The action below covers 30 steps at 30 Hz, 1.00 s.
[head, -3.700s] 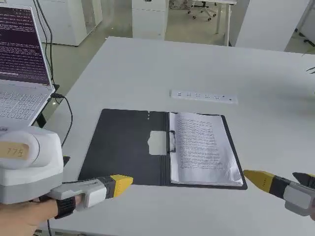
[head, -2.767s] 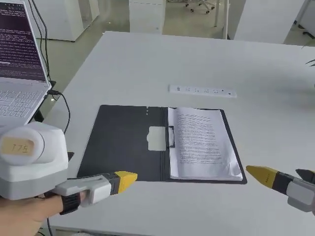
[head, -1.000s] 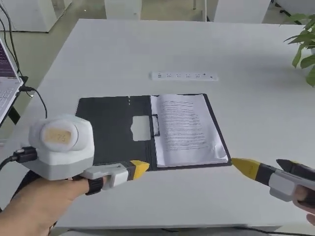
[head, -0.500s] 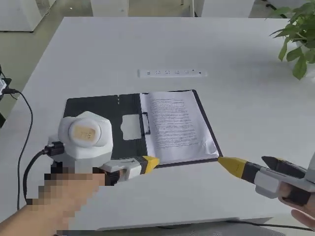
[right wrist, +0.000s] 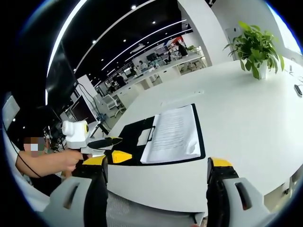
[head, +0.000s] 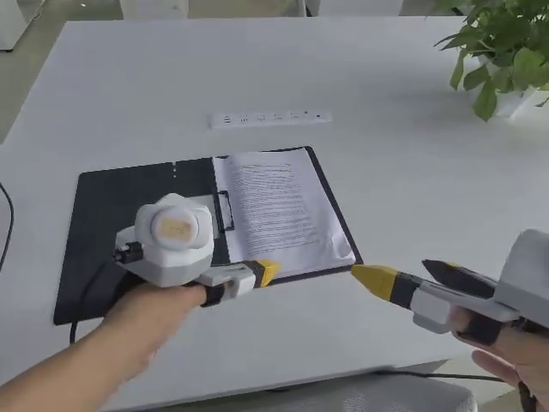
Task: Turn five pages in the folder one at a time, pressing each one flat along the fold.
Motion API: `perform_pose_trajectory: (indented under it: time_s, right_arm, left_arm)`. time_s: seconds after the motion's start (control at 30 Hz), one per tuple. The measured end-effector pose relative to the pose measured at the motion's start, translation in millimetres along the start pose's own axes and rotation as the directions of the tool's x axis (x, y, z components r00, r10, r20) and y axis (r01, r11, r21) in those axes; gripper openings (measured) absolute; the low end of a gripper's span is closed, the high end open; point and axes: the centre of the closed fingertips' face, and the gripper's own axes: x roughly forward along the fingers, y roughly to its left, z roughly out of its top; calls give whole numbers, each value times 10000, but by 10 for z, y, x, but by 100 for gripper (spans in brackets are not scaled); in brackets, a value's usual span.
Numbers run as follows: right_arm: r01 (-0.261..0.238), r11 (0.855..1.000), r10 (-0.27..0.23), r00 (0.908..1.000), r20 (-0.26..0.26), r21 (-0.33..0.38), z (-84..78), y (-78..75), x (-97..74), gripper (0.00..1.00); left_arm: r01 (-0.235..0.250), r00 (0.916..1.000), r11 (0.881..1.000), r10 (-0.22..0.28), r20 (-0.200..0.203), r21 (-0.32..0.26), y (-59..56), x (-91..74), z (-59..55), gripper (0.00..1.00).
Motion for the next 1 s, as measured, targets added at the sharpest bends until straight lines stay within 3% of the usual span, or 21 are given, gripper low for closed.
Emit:
perform_pose_trajectory:
  time_s: [0.37,0.7,1.0]
  right_arm:
    - [-17,9996,17,10000,-2,278,-99,-72,68,83]
    - [123,9986,-127,9999,73,522,-97,-153,67,81]
    - [159,9976,-166,9998,99,668,-107,-214,125,79]
  left_arm:
    - [239,9996,9929,-256,127,1161,-214,539,58,81]
    - [194,9997,9879,-212,102,1542,-254,900,58,74]
    - [80,10000,9845,-76,-26,1752,-235,1119,8,68]
